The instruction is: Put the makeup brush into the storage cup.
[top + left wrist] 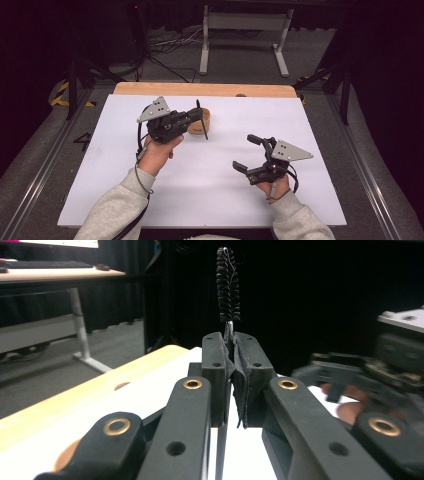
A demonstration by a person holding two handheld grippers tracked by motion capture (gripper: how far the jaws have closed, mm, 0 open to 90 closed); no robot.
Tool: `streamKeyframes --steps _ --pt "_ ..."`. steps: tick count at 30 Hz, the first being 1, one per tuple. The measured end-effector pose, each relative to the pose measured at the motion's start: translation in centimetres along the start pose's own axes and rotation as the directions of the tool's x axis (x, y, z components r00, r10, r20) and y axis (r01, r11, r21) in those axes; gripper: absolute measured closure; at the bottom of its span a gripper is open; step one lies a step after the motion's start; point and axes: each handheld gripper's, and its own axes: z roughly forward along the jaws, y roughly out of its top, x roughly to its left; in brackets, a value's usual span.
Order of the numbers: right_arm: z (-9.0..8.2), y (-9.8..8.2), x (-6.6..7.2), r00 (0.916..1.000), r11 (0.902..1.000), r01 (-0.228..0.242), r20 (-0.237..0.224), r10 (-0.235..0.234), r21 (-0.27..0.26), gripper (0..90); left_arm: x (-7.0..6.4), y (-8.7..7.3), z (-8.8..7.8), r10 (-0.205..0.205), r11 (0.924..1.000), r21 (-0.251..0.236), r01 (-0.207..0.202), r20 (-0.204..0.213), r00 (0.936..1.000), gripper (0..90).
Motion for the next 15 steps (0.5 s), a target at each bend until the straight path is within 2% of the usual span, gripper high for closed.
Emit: streamKeyframes --steps 5,6,7,11,15 --pt "-1.5 -0.1 0.0 0.9998 0.9998 0.014 0.016 -0.014 0.014 1.1 0.4 0.3 0.5 0.009 1.0000 -0.002 -0.009 -0.035 0.9993 84.8" --pt "-2.5 -0.2 -0.1 0.9997 1.0000 0.005 0.026 -0.005 0.008 1.1 0.5 0.3 0.8 0.008 1.0000 0.004 -0.008 -0.052 0.9986 84.8" --pt "-2.8 -0.2 -0.1 0.9996 1.0000 -0.001 0.030 0.001 0.005 1.1 0.5 0.3 0.8 0.008 1.0000 0.004 -0.008 -0.052 0.9986 84.8" --pt "-3.9 -0.4 -0.1 0.9993 0.9997 -0.025 0.030 0.024 0.007 1.1 0.7 0.4 1.2 0.025 0.9997 -0.004 -0.025 -0.081 0.9964 84.9" --pt "-5.0 -0.8 0.3 0.9992 0.9994 -0.024 0.033 0.024 0.023 1.1 0.8 0.7 1.5 0.032 0.9995 -0.001 -0.033 -0.108 0.9937 84.9"
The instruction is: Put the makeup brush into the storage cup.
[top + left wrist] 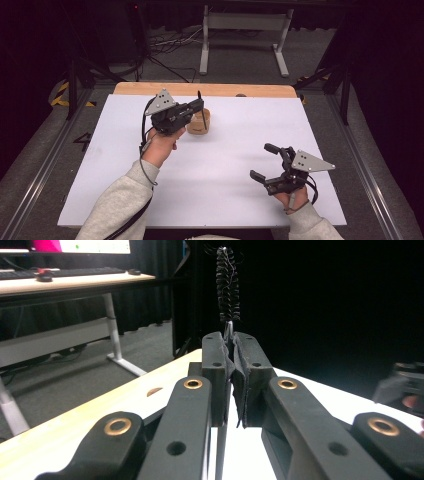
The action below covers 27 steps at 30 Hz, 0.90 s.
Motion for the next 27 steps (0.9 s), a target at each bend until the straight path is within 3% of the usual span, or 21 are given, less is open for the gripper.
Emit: streamKeyframes --steps 9,19,22,27 --pt "-2.0 0.1 0.8 0.9992 0.9993 0.037 0.012 -0.037 0.008 1.1 0.7 0.8 1.0 -0.011 0.9998 0.015 0.012 -0.057 0.9983 84.9" --pt "-2.4 0.0 0.4 0.9995 0.9997 0.021 0.024 -0.021 -0.009 1.1 0.7 1.3 2.0 -0.002 0.9995 0.031 0.005 -0.099 0.9951 84.8" --pt "-2.4 -0.1 0.4 0.9996 0.9998 0.014 0.023 -0.013 -0.011 1.1 0.7 1.3 2.2 0.000 0.9995 0.032 0.004 -0.122 0.9925 84.7" --pt "-2.3 0.0 0.6 0.9994 0.9997 0.025 0.023 -0.024 -0.008 1.1 0.9 1.2 2.4 -0.018 0.9995 0.024 0.023 -0.189 0.9818 84.6"
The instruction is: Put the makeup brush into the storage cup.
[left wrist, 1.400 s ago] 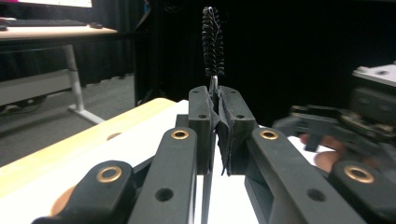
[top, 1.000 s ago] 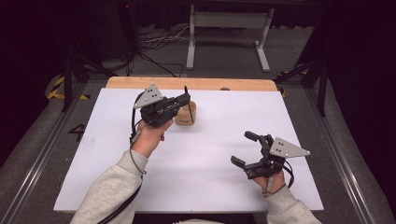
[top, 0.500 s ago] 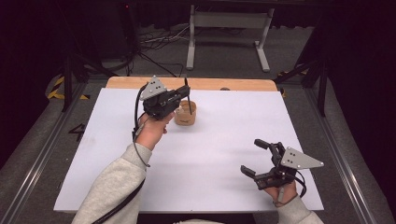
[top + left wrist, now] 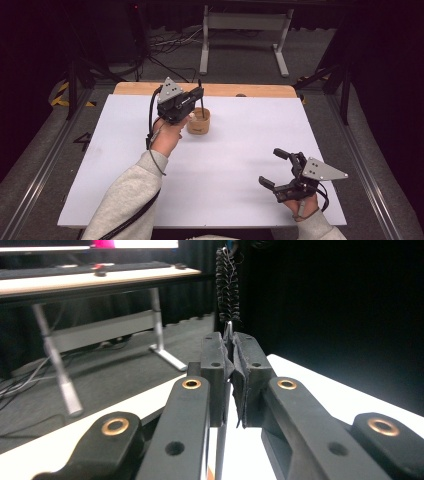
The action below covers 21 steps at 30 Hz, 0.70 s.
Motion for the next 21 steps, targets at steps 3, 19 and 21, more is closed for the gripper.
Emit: streamKeyframes --steps 3,19,21 --pt "0.0 0.0 0.1 1.0000 1.0000 0.007 -0.007 -0.007 0.002 1.1 0.1 -0.2 0.1 -0.018 0.9998 -0.006 0.018 -0.032 0.9993 84.5" --pt "0.2 0.0 0.4 0.9997 1.0000 -0.003 -0.025 0.003 -0.002 1.1 0.8 -1.1 1.4 -0.029 0.9996 -0.001 0.029 -0.096 0.9950 84.4" --pt "0.2 0.0 0.4 0.9997 1.0000 0.000 -0.025 0.000 -0.003 1.1 0.8 -1.2 1.5 -0.029 0.9996 0.003 0.030 -0.096 0.9949 84.4"
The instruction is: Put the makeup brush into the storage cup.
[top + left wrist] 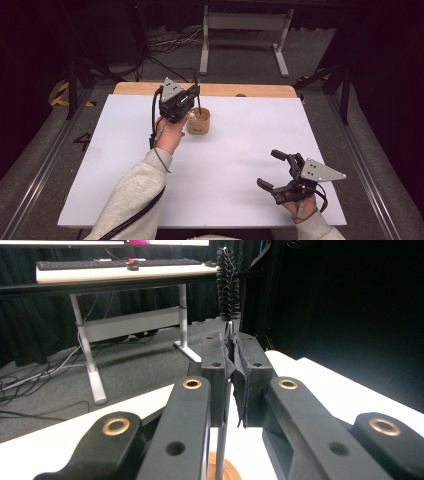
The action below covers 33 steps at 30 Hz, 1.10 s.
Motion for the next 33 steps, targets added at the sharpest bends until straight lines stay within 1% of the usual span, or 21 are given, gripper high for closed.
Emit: streamKeyframes --steps 3,6,7,8,10,15,22,26,28,33 --pt "0.0 0.0 0.0 1.0000 1.0000 -0.004 0.000 0.004 -0.002 1.1 -0.1 -0.2 0.2 -0.008 1.0000 0.001 0.008 0.000 1.0000 84.4" --pt "0.1 0.0 0.1 1.0000 1.0000 -0.004 -0.003 0.004 -0.001 1.1 0.0 -0.4 0.3 -0.001 1.0000 0.009 0.001 -0.001 1.0000 84.5" --pt "0.1 0.0 0.1 1.0000 1.0000 -0.002 -0.005 0.002 0.000 1.1 -0.1 -0.5 0.4 -0.008 0.9999 0.009 0.008 -0.003 1.0000 84.5" --pt "0.1 0.0 0.1 1.0000 1.0000 -0.004 -0.006 0.004 -0.001 1.1 0.0 -0.6 0.5 -0.003 0.9999 0.012 0.003 -0.004 1.0000 84.4" --pt "0.1 0.0 0.1 0.9999 1.0000 -0.008 -0.009 0.008 -0.001 1.1 0.0 -0.9 0.7 -0.006 0.9998 0.016 0.006 -0.001 1.0000 84.4" --pt "0.1 0.1 0.2 0.9999 1.0000 -0.008 -0.009 0.008 -0.002 1.2 0.2 -1.8 1.2 -0.028 0.9989 0.038 0.027 0.008 0.9996 84.4" --pt "-0.1 0.1 0.0 0.9998 0.9998 -0.016 -0.007 0.016 -0.011 1.2 0.3 -2.4 1.4 -0.022 0.9983 0.053 0.021 0.005 0.9998 84.4" --pt "0.0 0.1 0.0 0.9998 0.9997 -0.021 -0.006 0.021 -0.008 1.2 0.4 -2.7 1.6 -0.023 0.9977 0.063 0.023 0.004 0.9997 84.3" --pt "-0.1 0.2 0.0 0.9998 0.9998 -0.020 -0.005 0.020 -0.009 1.2 0.3 -2.8 1.6 -0.019 0.9970 0.074 0.019 0.009 0.9998 84.4" --pt "-0.1 0.2 -0.1 0.9998 0.9997 -0.022 -0.005 0.022 -0.012 1.2 0.2 -3.1 1.6 -0.021 0.9964 0.082 0.019 0.018 0.9996 84.3"
